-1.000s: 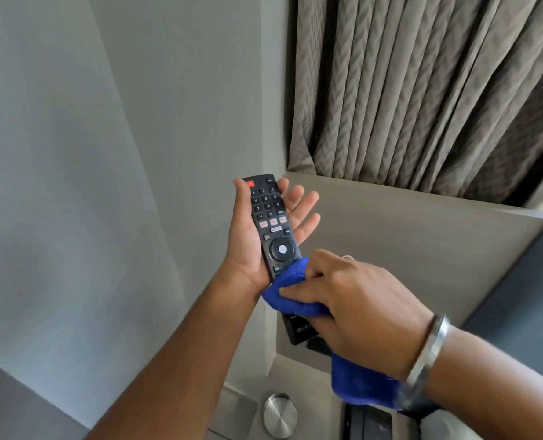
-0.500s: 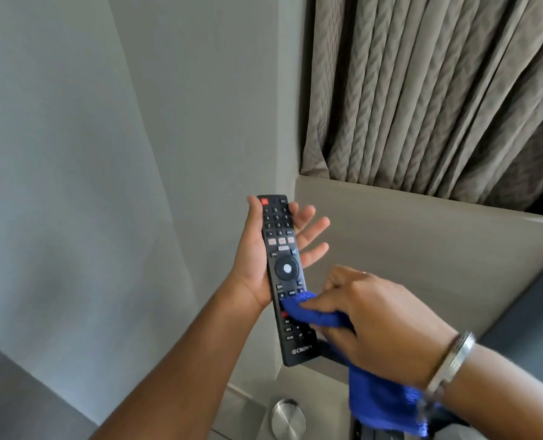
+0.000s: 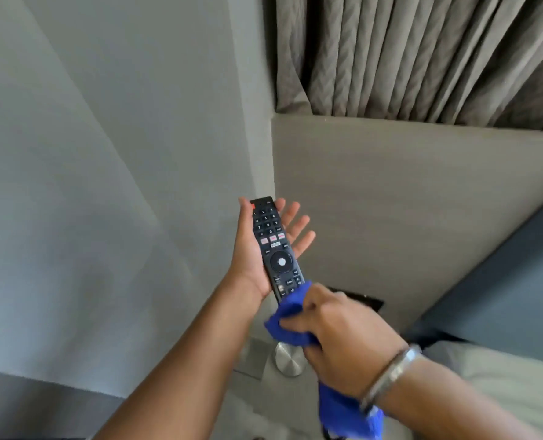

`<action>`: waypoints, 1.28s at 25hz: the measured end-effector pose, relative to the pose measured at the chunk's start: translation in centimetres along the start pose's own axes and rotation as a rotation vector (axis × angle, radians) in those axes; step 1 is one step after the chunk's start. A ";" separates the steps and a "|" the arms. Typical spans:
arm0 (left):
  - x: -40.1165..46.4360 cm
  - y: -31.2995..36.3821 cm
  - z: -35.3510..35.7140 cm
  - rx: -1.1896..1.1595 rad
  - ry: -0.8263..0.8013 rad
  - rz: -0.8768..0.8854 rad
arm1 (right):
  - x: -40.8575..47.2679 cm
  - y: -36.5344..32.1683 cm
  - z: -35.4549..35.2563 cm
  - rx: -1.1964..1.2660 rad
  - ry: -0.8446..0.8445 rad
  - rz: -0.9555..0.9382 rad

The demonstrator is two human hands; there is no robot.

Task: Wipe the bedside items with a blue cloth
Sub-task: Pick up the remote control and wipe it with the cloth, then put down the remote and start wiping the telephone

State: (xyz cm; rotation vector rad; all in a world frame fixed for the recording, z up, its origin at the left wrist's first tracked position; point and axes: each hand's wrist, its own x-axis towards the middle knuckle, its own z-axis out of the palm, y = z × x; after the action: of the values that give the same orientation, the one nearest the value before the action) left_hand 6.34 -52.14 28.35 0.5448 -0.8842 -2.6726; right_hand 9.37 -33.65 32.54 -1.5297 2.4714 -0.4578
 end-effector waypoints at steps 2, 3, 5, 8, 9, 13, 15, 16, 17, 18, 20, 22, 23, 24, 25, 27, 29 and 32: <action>2.0 -3.2 -2.7 0.089 0.111 -0.090 | -2.2 1.9 3.7 0.058 -0.110 0.113; 3.1 -5.3 -4.3 0.175 0.165 -0.149 | -3.0 3.1 5.2 0.079 -0.112 0.192; 5.0 -9.8 -7.5 0.378 0.244 -0.239 | -4.1 6.2 8.0 0.107 -0.031 0.369; 8.6 -19.5 -13.2 0.636 0.286 -0.309 | -6.4 12.9 14.3 0.133 0.053 0.663; 10.0 -23.0 -15.4 0.712 0.293 -0.308 | -7.2 15.2 17.0 0.133 0.047 0.752; 16.2 -36.1 -24.2 1.105 0.373 -0.234 | -10.4 24.5 28.6 0.143 0.066 0.999; 18.5 -40.7 -28.0 1.174 0.446 -0.196 | -11.4 28.3 33.3 0.149 0.091 1.048; 19.6 -42.8 -29.8 1.201 0.469 -0.176 | -11.8 30.1 35.5 0.150 0.109 1.066; 20.5 -44.6 -31.3 1.245 0.482 -0.155 | -12.3 31.8 37.5 0.147 0.121 1.076; 21.1 -46.0 -32.5 1.300 0.493 -0.126 | -12.6 33.3 39.2 0.144 0.124 1.084; 21.7 -48.0 -34.2 1.402 0.520 -0.057 | -13.3 35.7 41.7 0.144 0.138 1.096; 21.7 -48.7 -34.8 1.457 0.513 -0.008 | -13.5 37.1 42.9 0.148 0.167 1.104; 21.5 -48.8 -34.8 1.490 0.477 0.015 | -13.5 37.7 43.2 0.151 0.183 1.106; 21.3 -48.8 -34.8 1.544 0.434 0.026 | -13.4 38.3 43.3 0.148 0.203 1.103; 21.0 -48.6 -34.7 1.624 0.402 0.033 | -13.1 38.9 43.3 0.137 0.230 1.091; 20.3 -48.1 -34.0 1.802 0.392 0.085 | -11.8 39.9 43.2 0.126 0.279 1.030; 20.0 -48.2 -32.0 1.840 0.309 0.238 | -10.2 40.4 43.4 0.122 0.225 0.928; 20.8 -50.1 -27.9 1.723 -0.125 0.415 | -8.7 40.4 45.2 -0.085 0.013 0.824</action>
State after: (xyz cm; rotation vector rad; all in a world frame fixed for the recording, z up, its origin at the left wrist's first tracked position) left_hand -7.02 -35.23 -28.68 0.3436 -2.7542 -1.0010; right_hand -5.67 -16.04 -24.11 -0.4138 2.8507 -0.2051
